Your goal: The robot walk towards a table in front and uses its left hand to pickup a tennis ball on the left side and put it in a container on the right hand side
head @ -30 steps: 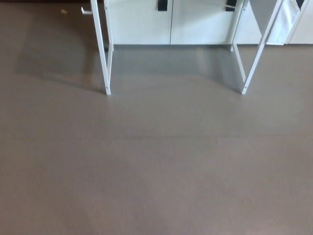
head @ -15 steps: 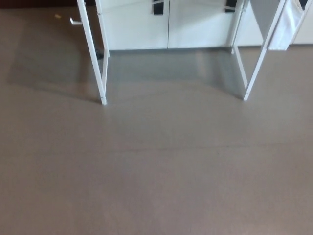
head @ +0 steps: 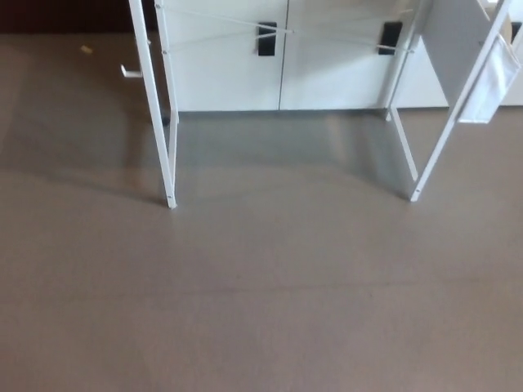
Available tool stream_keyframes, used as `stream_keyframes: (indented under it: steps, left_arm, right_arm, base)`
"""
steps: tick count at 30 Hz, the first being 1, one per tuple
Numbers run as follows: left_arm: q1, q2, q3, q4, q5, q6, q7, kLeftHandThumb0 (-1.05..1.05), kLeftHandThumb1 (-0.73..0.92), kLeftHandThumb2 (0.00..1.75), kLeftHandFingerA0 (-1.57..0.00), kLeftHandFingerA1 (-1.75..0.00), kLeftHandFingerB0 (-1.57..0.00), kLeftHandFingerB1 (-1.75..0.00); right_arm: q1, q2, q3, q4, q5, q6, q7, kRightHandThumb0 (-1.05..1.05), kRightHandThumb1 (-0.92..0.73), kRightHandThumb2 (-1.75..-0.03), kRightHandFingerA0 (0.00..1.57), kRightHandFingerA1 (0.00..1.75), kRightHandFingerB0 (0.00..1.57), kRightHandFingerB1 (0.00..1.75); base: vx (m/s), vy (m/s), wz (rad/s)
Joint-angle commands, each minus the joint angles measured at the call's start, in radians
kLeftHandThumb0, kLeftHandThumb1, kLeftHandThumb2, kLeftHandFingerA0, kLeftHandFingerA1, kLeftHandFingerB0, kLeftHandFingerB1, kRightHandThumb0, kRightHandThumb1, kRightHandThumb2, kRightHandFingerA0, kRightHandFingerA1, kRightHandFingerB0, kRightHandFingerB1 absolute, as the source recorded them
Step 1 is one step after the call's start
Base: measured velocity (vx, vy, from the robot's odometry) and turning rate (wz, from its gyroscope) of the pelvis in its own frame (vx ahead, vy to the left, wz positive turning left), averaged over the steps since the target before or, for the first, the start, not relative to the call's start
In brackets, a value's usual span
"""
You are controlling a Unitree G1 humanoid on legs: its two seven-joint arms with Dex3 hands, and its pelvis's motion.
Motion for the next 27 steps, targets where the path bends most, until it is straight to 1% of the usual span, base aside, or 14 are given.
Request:
stream_keyframes:
  steps: [1, 3, 5, 10, 14, 15, 17, 18, 22, 26, 27]
  left_arm:
    - [0.006, 0.006, -0.002, -0.008, -0.004, -0.001, 0.001, 0.04, 0.44, 0.87, -0.4, -0.6, -0.21, -0.51]
    - [0.006, 0.005, -0.001, -0.009, -0.004, 0.0, 0.001, 0.04, 0.44, 0.87, -0.4, -0.6, -0.21, -0.51]
    - [0.004, 0.006, -0.001, 0.001, -0.004, -0.011, -0.005, 0.04, 0.44, 0.88, -0.41, -0.6, -0.21, -0.51]
    - [0.002, 0.006, -0.001, 0.008, -0.005, -0.017, -0.009, 0.04, 0.44, 0.88, -0.41, -0.6, -0.21, -0.51]
    - [0.004, 0.01, -0.003, 0.031, 0.001, -0.026, -0.011, 0.03, 0.43, 0.87, -0.39, -0.59, -0.2, -0.5]
    - [0.003, 0.011, -0.003, 0.033, 0.001, -0.028, -0.011, 0.03, 0.43, 0.87, -0.39, -0.59, -0.2, -0.5]
    - [0.015, 0.013, -0.008, 0.022, 0.004, -0.02, -0.012, 0.03, 0.45, 0.88, -0.4, -0.6, -0.2, -0.5]
    - [0.016, 0.012, -0.007, 0.019, 0.001, -0.018, -0.009, 0.03, 0.44, 0.88, -0.4, -0.6, -0.2, -0.5]
    - [0.023, 0.011, -0.009, 0.006, 0.001, -0.013, -0.003, 0.03, 0.44, 0.88, -0.42, -0.61, -0.21, -0.51]
    - [0.027, 0.012, -0.011, 0.0, 0.0, -0.014, -0.004, 0.03, 0.43, 0.88, -0.43, -0.61, -0.22, -0.51]
    - [0.028, 0.012, -0.012, -0.004, 0.001, -0.013, -0.002, 0.03, 0.43, 0.87, -0.42, -0.61, -0.21, -0.51]
  right_arm:
    - [0.005, -0.01, -0.002, -0.018, 0.002, 0.016, 0.0, -0.38, -0.53, -0.56, 0.73, 0.48, 0.43, 0.4]
    - [0.006, -0.01, -0.002, -0.022, 0.002, 0.019, 0.0, -0.38, -0.53, -0.56, 0.73, 0.48, 0.43, 0.4]
    - [-0.001, -0.018, 0.008, -0.007, -0.016, 0.014, -0.007, -0.42, -0.55, -0.56, 0.73, 0.49, 0.44, 0.39]
    - [-0.005, -0.023, 0.014, 0.002, -0.024, 0.009, -0.012, -0.42, -0.55, -0.56, 0.73, 0.49, 0.44, 0.39]
    - [0.003, -0.021, 0.013, 0.004, -0.019, 0.011, -0.005, -0.42, -0.55, -0.56, 0.73, 0.49, 0.43, 0.39]
    - [0.003, -0.021, 0.014, 0.004, -0.019, 0.011, -0.005, -0.42, -0.55, -0.56, 0.73, 0.49, 0.43, 0.39]
    - [-0.005, -0.02, 0.014, 0.052, -0.021, -0.022, -0.01, -0.43, -0.52, -0.57, 0.74, 0.48, 0.43, 0.4]
    - [-0.007, -0.019, 0.013, 0.062, -0.018, -0.031, -0.011, -0.48, -0.42, -0.77, 0.68, 0.61, 0.38, 0.52]
    - [-0.005, -0.018, 0.012, 0.073, -0.013, -0.044, -0.009, -0.48, -0.42, -0.77, 0.66, 0.61, 0.36, 0.52]
    - [0.0, -0.02, 0.018, 0.06, -0.022, -0.04, -0.015, -0.49, -0.43, -0.78, 0.67, 0.61, 0.36, 0.52]
    - [-0.005, -0.018, 0.013, 0.07, -0.011, -0.037, -0.004, -0.48, -0.42, -0.77, 0.64, 0.61, 0.35, 0.51]
  base:
    - [0.42, -0.128, -0.46]
    - [0.37, -0.089, 0.4]
    - [0.36, -0.079, -0.05]
    - [0.2, -0.006, -0.09]
    - [0.27, 0.145, -0.13]
    - [0.4, 0.156, 1.14]
    - [0.18, 0.321, -0.42]
    - [0.27, 0.193, 0.08]
    - [0.26, 0.151, 0.08]
    - [0.23, 0.027, 0.09]
    - [0.23, -0.059, 0.05]
